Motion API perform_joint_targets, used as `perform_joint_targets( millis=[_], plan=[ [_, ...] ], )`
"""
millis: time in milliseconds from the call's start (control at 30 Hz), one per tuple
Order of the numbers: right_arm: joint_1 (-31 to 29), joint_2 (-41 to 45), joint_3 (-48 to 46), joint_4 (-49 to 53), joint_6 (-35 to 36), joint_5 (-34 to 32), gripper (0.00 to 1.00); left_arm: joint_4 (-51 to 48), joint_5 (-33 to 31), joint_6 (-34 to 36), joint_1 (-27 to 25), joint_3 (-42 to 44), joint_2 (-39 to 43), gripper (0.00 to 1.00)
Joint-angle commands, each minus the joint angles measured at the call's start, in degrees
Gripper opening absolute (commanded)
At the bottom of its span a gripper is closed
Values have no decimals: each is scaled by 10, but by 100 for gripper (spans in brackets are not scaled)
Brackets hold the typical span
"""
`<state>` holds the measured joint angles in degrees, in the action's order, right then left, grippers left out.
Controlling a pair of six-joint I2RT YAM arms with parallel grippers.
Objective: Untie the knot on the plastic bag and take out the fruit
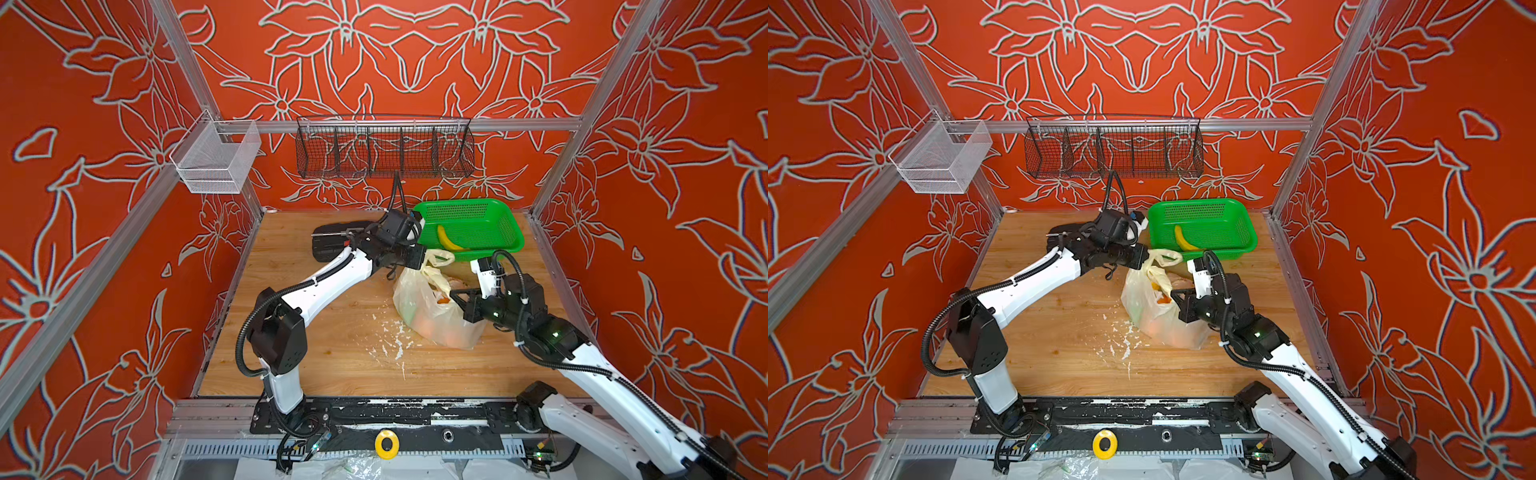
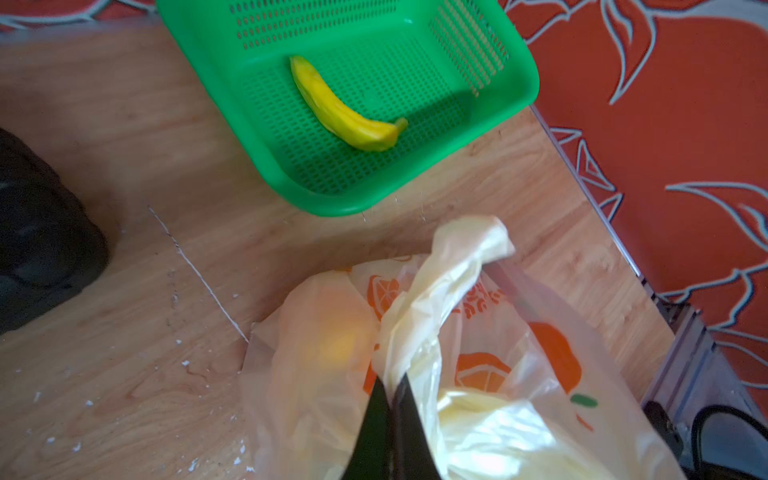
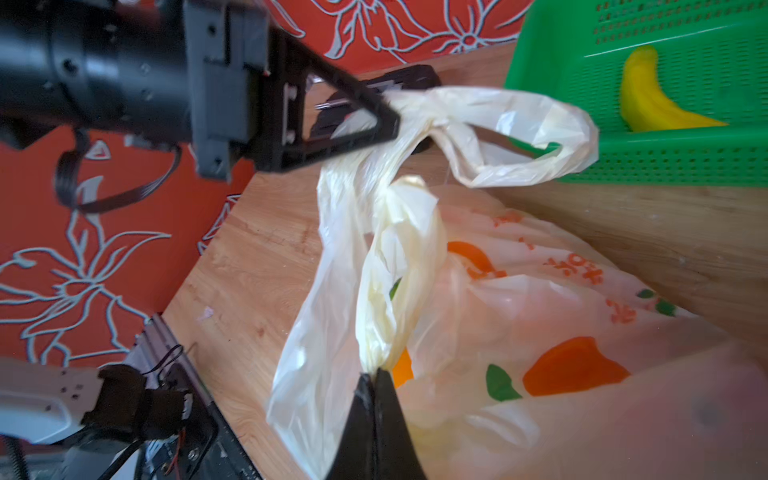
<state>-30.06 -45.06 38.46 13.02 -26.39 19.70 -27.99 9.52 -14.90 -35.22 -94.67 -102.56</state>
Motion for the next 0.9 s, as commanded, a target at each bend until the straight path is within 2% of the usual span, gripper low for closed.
perform_joint_targets(
  millis=[0,200,300,400,500,600,633,733,867],
  plan=[
    [-19,26,-44,-70,-21,84,0,16,-6,-19,20,-24,9,0],
    [-58,10,-81,-34,15,80,9,11,4,-31,41,-48,-7,0],
    [-66,-26,-86,-13,14,74,19,9,-2,-39,43,-43,-7,0],
    [-69,-52,-85,-4,15,88,35,7,-13,-46,43,-29,2,5],
    [-68,-51,-66,22,27,74,42,15,-18,-55,43,-2,20,19],
    [-69,-20,-41,43,42,21,49,21,-20,-70,44,29,43,33],
    [-68,-7,-30,56,48,-3,54,21,-20,-77,44,37,52,36],
    [-68,35,3,85,59,-113,73,15,-22,-100,44,62,76,41],
    [-64,48,45,92,68,-204,80,13,-19,-142,41,105,118,45]
  ],
)
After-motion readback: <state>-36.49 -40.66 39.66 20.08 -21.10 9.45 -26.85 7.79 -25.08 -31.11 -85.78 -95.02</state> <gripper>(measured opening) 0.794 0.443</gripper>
